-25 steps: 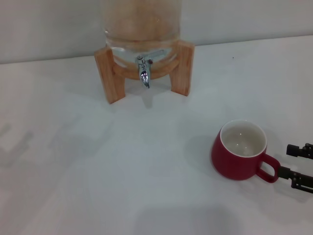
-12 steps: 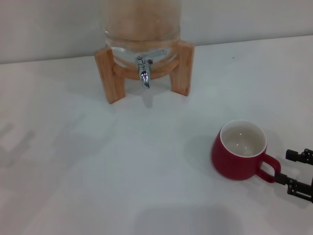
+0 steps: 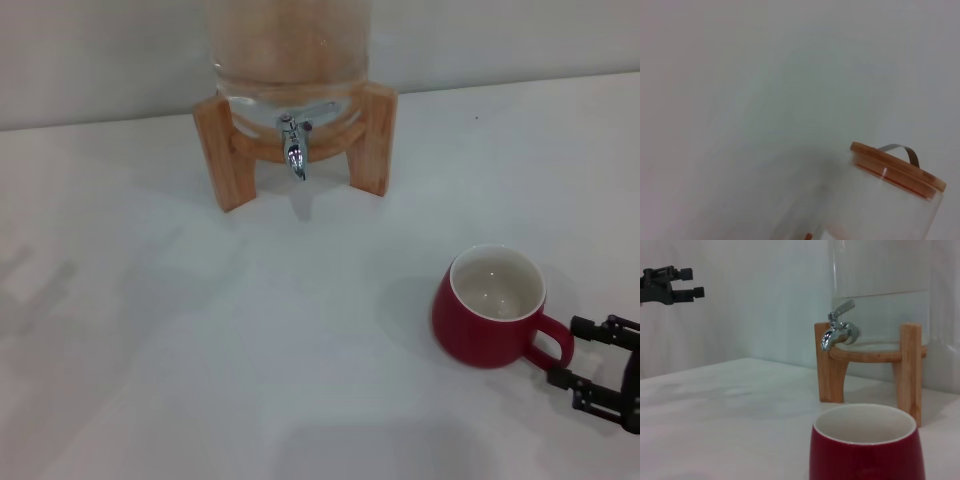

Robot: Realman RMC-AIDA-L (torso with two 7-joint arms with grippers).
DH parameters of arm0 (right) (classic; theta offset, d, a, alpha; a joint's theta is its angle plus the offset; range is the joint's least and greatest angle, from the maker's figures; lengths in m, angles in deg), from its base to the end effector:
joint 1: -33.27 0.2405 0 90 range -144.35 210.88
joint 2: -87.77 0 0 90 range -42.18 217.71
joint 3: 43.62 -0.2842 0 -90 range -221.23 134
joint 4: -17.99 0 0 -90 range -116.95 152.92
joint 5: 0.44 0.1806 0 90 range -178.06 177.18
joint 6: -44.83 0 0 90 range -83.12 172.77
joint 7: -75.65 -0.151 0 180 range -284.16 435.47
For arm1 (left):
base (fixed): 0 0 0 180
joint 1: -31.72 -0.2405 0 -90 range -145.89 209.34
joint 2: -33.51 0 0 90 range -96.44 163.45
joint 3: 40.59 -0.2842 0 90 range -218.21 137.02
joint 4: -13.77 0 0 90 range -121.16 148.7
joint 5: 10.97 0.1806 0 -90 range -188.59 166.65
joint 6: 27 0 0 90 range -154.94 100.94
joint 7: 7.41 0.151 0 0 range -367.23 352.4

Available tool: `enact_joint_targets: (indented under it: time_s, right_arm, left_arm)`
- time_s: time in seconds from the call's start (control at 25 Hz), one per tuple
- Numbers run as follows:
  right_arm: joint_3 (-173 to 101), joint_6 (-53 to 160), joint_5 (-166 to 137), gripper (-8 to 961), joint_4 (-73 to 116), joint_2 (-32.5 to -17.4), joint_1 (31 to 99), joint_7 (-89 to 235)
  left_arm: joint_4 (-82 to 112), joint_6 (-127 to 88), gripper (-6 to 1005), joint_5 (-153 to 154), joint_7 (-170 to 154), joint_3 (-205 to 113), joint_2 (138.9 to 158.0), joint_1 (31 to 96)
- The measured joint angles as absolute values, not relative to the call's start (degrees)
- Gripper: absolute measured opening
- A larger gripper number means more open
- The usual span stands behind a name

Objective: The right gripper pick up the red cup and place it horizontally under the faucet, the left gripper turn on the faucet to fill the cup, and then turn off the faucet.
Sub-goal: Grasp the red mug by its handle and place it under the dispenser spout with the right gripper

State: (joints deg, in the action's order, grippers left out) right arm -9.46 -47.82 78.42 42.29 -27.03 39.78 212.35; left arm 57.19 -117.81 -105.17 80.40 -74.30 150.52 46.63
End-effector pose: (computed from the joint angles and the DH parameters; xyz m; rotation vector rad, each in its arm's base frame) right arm 0.3740 0.1913 0.0082 -2.3445 0.5002 0.6840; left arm -0.3099 0.2872 0.0784 -2.0702 -0.9106 -1.1974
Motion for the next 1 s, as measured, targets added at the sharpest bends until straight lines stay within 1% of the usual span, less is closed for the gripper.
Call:
enact_joint_targets:
  time_s: [0.36, 1.0]
  right_arm:
    - [-9.52, -44.92, 79.46, 659, 40.24, -27.18, 41.42, 213.32]
    - [-11.23, -42.8, 80.08, 659, 40.27, -27.1, 41.1, 213.38]
  left_arm:
    - [57.2, -117.8, 827, -105.17, 80.15, -74.37, 150.41, 46.67]
    - [57.28, -117.88, 827, -105.27, 80.12, -74.39, 150.4, 46.77]
